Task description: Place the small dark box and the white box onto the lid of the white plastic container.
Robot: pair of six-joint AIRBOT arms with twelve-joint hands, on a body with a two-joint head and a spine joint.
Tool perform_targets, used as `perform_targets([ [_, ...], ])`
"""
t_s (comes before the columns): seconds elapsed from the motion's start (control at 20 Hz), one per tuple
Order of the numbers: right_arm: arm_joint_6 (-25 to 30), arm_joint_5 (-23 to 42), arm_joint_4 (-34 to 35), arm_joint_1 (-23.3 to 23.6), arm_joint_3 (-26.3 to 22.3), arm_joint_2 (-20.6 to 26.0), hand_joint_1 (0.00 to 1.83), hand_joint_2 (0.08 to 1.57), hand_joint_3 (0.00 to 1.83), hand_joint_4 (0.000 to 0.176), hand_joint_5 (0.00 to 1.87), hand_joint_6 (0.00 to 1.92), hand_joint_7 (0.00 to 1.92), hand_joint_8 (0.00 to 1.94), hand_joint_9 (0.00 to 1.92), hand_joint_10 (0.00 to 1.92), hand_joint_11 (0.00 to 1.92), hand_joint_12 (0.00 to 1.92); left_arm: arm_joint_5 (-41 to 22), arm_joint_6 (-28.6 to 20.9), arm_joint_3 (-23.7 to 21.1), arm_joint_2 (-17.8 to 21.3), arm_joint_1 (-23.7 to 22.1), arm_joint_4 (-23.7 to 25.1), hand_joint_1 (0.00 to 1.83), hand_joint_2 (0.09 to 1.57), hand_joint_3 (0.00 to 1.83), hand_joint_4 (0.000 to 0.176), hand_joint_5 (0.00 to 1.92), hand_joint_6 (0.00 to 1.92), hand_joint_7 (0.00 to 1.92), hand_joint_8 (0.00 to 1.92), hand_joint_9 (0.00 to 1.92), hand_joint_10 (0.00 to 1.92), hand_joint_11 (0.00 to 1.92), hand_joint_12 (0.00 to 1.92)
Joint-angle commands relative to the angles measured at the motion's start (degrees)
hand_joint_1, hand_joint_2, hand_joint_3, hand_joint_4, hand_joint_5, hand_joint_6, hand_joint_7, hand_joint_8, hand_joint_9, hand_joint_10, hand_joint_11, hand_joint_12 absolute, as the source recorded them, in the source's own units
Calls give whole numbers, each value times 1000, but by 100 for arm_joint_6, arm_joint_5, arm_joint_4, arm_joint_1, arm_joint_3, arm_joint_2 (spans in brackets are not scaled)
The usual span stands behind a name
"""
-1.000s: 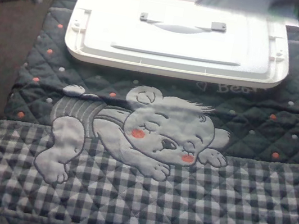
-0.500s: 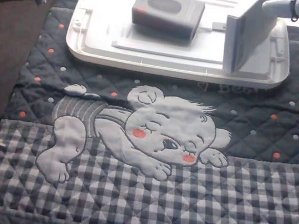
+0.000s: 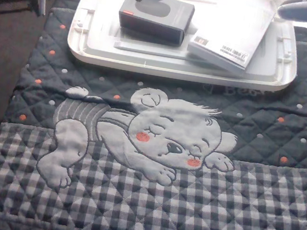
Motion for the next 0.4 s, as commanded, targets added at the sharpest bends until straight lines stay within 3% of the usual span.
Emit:
perform_targets([
  [0.0, 23, 865, 207, -15, -52, 164, 960, 891, 0, 101, 0, 0, 0, 0, 0, 0, 0, 0, -974, -3, -91, 127, 19, -22, 1021, 956, 4, 176, 0, 0, 0, 0, 0, 0, 0, 0],
  [0.1, 23, 1076, 206, -34, -231, 271, 804, 846, 0, 137, 0, 0, 0, 0, 0, 0, 0, 0, -1209, -3, -346, 323, 123, -21, 1037, 930, 0, 176, 0, 0, 0, 0, 0, 0, 0, 0],
  [0.15, 23, 1158, 206, -40, -296, 303, 770, 821, 0, 122, 0, 0, 0, 0, 0, 0, 20, 9, -1306, -3, -456, 414, 174, -17, 1015, 929, 0, 176, 0, 0, 0, 0, 0, 0, 0, 0],
  [0.2, 23, 1204, 206, -52, -356, 345, 787, 788, 0, 155, 0, 0, 0, 0, 0, 0, 16, 8, -1417, -3, -555, 495, 241, -1, 1015, 926, 0, 144, 0, 0, 0, 0, 0, 0, 0, 0],
  [0.25, 23, 1300, 209, -103, -405, 396, 829, 768, 0, 171, 0, 0, 0, 0, 0, 0, 0, 0, -1494, -3, -609, 539, 301, 7, 924, 941, 1, 157, 0, 0, 0, 0, 0, 0, 0, 0],
  [0.3, 23, 1557, 283, -276, -427, 434, 829, 768, 0, 171, 0, 0, 0, 0, 0, 0, 0, 0, -1570, -3, -661, 574, 362, 25, 924, 941, 1, 157, 0, 0, 0, 0, 0, 0, 0, 0],
  [0.35, 23, 1813, 485, -480, -468, 494, 866, 781, 1, 175, 0, 0, 0, 0, 0, 0, 0, 0, -1655, -3, -736, 619, 421, 87, 933, 936, 0, 137, 0, 0, 0, 0, 0, 0, 0, 0],
])
